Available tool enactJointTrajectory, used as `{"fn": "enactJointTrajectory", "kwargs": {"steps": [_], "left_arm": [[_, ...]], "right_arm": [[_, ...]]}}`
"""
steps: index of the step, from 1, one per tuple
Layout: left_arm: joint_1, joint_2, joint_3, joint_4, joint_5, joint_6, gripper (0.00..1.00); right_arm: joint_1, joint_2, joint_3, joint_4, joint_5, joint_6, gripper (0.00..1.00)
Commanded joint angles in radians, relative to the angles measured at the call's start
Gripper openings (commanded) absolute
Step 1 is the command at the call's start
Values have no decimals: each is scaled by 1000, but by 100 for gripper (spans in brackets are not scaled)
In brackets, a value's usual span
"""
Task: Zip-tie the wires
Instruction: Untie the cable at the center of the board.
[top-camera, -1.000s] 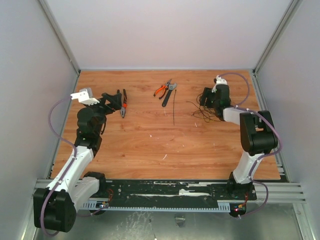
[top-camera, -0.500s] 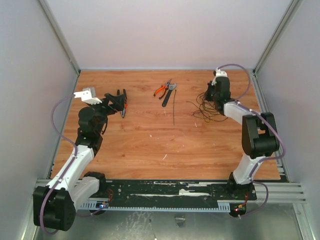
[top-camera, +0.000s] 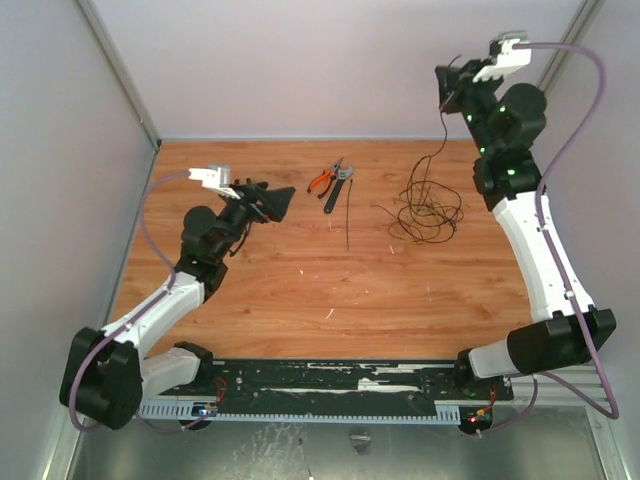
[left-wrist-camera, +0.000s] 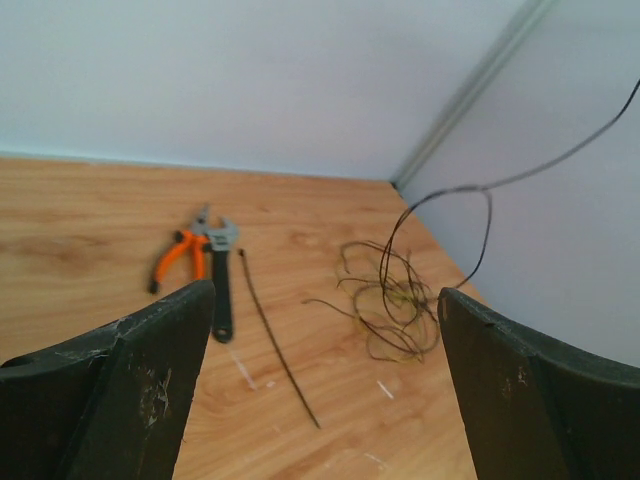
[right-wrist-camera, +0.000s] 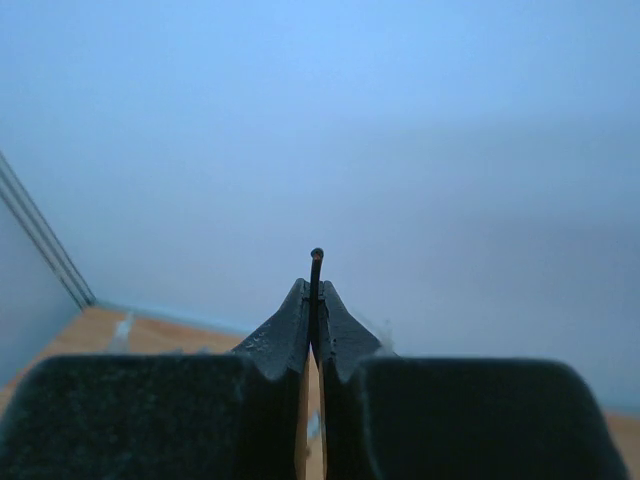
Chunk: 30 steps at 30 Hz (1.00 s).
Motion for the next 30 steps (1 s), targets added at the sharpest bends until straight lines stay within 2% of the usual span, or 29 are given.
{"fn": "enactJointTrajectory", "kwargs": {"steps": [1, 9, 13, 20, 27, 30], "left_arm": [[-89, 84, 57, 123, 2, 15, 98], [-224, 222, 125, 207, -25, 25, 98], [-302, 322, 201, 225, -17, 40, 98], [-423, 551, 411, 270, -7, 71, 98], [-456, 781, 637, 265, -26, 92, 98], [-464, 833, 688, 262, 6, 88, 90]], "right_arm": [[9, 8, 142, -17, -97, -5, 0], [9, 53, 346, 55, -256, 81, 0], [8, 82, 421, 10, -255, 84, 0], [8, 63, 386, -18, -254, 84, 0], [8, 20, 357, -25, -246, 72, 0], [8, 6, 343, -24, -236, 70, 0]]}}
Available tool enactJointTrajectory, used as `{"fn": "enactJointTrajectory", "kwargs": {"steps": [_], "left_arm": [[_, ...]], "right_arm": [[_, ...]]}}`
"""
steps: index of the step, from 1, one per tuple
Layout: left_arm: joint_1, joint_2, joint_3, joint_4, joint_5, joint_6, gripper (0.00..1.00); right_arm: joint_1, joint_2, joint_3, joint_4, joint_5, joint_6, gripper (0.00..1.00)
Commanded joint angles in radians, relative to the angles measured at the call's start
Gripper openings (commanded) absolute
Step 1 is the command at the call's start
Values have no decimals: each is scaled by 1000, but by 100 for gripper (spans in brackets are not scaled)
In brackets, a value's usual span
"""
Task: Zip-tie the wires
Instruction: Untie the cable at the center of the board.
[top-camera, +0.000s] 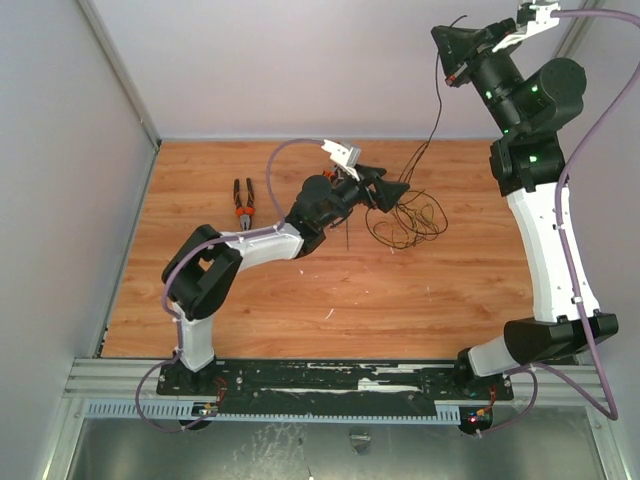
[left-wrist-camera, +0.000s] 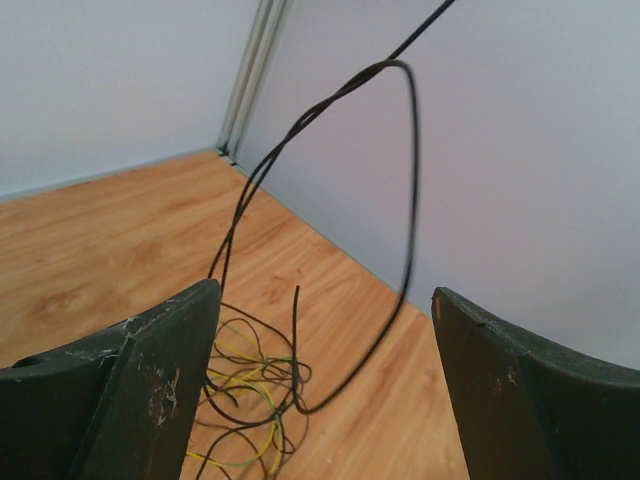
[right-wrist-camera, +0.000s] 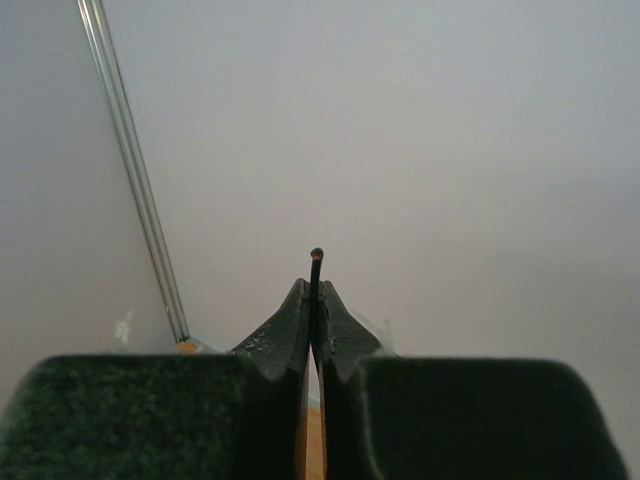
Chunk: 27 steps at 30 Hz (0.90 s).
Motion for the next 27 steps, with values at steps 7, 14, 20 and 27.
{"fn": "enactJointTrajectory", "kwargs": {"steps": [7, 14, 20, 27], "left_arm": [[-16, 93, 80, 45, 50, 34, 34], [74, 44, -3, -4, 27, -73, 0], [214, 68, 41, -237, 90, -151, 0], [252, 152, 119, -482, -6, -125, 0]], "right_arm": [[9, -72, -22, -3, 14, 1, 0], [2, -134, -22, -121, 290, -146, 0], [-42, -154, -3, -204, 565, -320, 0], [-47, -182, 23, -237, 801, -424, 0]]}}
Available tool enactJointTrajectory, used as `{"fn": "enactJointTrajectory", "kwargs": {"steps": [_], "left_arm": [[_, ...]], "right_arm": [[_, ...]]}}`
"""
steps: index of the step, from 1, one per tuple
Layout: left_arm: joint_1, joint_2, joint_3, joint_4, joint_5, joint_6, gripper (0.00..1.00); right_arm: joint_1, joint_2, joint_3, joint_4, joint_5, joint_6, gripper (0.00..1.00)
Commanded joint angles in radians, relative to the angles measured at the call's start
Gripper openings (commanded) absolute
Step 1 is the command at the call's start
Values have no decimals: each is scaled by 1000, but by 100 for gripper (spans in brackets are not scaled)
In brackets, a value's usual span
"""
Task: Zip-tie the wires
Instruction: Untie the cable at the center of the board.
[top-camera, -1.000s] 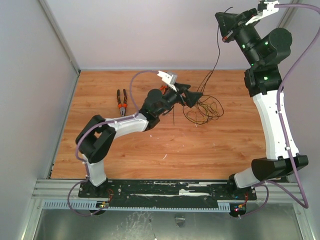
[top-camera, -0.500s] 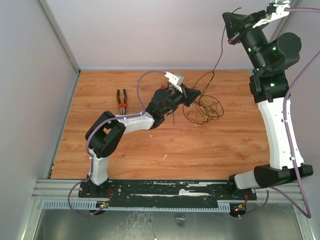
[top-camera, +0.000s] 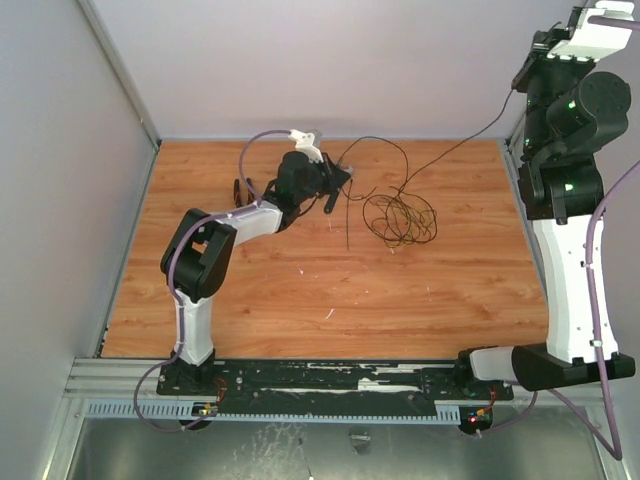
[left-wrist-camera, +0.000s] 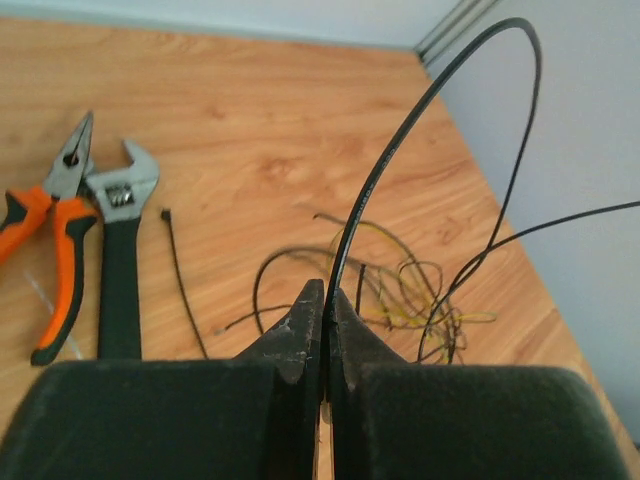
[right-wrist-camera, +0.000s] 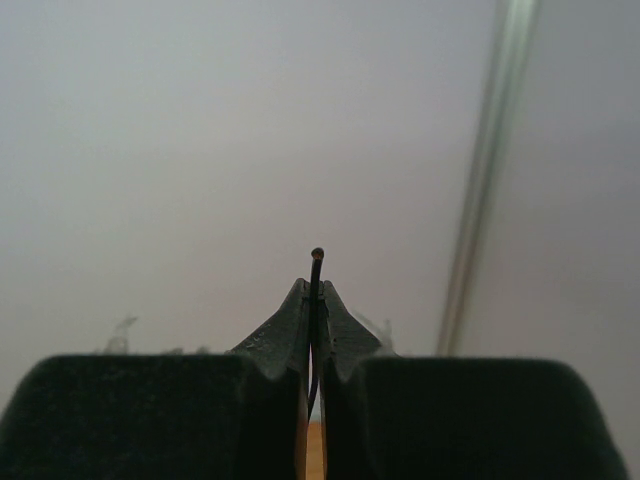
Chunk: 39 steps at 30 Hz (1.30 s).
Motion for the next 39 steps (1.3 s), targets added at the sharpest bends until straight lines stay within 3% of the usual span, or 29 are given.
{"fn": "enactJointTrajectory", "kwargs": {"steps": [1, 6, 10, 20, 26, 32, 36, 39], "left_arm": [[12, 39, 21, -142, -52, -19, 0], [44, 94, 118, -271, -92, -2, 0], [83, 121, 164, -297, -79, -17, 0], [84, -23, 398, -304, 129, 7, 0], [36, -69, 579, -364, 192, -5, 0], [-6, -95, 640, -340, 220, -45, 0], [-25, -92, 648, -341, 220, -39, 0], [-30, -84, 654, -339, 218, -42, 0]], "right_arm": [[-6, -49, 9, -25, 275, -125, 0], [-7, -101, -65, 59, 508, -274, 0], [-7, -111, -74, 19, 536, -271, 0], [-6, -210, -548, -111, 172, 105, 0], [-9, -215, -889, 24, 12, 228, 0], [-8, -124, -1014, 74, -56, 297, 0], [-9, -121, -951, 32, -84, 277, 32], [-7, -173, -923, 67, -166, 269, 66]]}}
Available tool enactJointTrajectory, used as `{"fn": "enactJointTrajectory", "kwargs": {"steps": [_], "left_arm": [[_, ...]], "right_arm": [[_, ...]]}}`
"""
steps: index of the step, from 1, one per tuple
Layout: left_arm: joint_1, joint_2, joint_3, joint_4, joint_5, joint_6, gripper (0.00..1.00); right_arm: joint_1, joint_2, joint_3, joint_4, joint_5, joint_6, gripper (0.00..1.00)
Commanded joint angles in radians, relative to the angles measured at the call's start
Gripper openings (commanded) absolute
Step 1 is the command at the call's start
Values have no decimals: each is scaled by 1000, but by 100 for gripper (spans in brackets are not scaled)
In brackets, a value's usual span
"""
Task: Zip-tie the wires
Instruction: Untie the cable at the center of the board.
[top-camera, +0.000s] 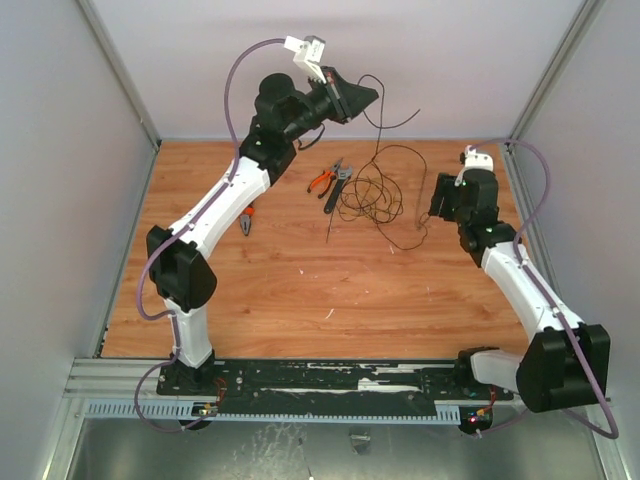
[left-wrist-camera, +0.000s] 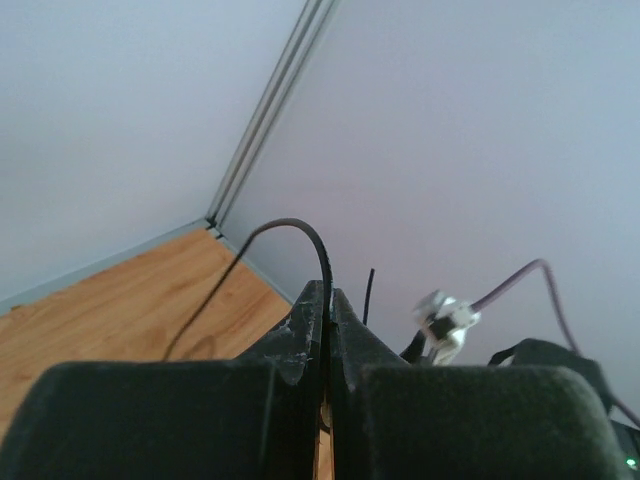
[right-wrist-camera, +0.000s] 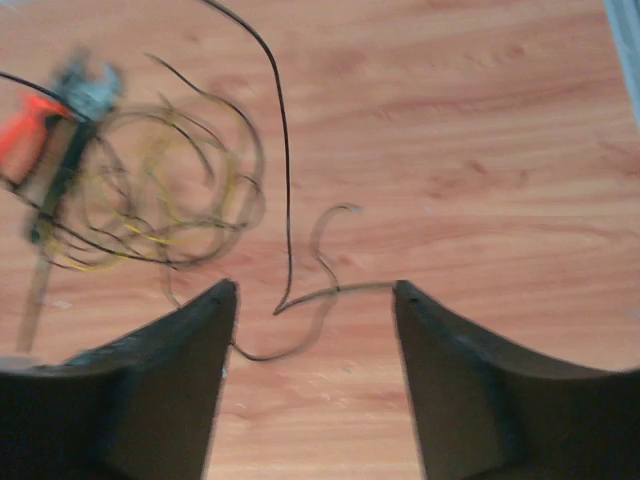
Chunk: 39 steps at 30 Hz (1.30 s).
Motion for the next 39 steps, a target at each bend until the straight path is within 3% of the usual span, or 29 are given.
{"fn": "enactJointTrajectory", "kwargs": {"steps": [1, 5, 9, 13, 16, 20, 29, 39], "left_arm": [[-6, 9, 24, 6, 18, -12, 0], [-16, 5, 51, 5, 25, -14, 0], [-22, -7, 69, 5, 42, -20, 0], [-26, -34, 67, -6, 54, -19, 0], [-30, -57, 53, -12, 59, -17, 0], [-30, -75, 41, -14, 60, -9, 0], [-30, -79, 59, -16, 65, -9, 0], [-31, -84, 150, -27, 83, -33, 0]], "right_arm": [[-4, -83, 76, 96, -138, 5, 72], [-3, -107, 45, 216, -305, 10, 86], [4, -53, 12, 381, -460, 34, 87], [6, 63, 40, 535, -462, 41, 86], [6, 166, 132, 521, -474, -10, 86], [6, 255, 229, 454, -614, -118, 83], [6, 330, 232, 397, -749, -151, 79], [37, 408, 184, 499, -810, -97, 79]]}}
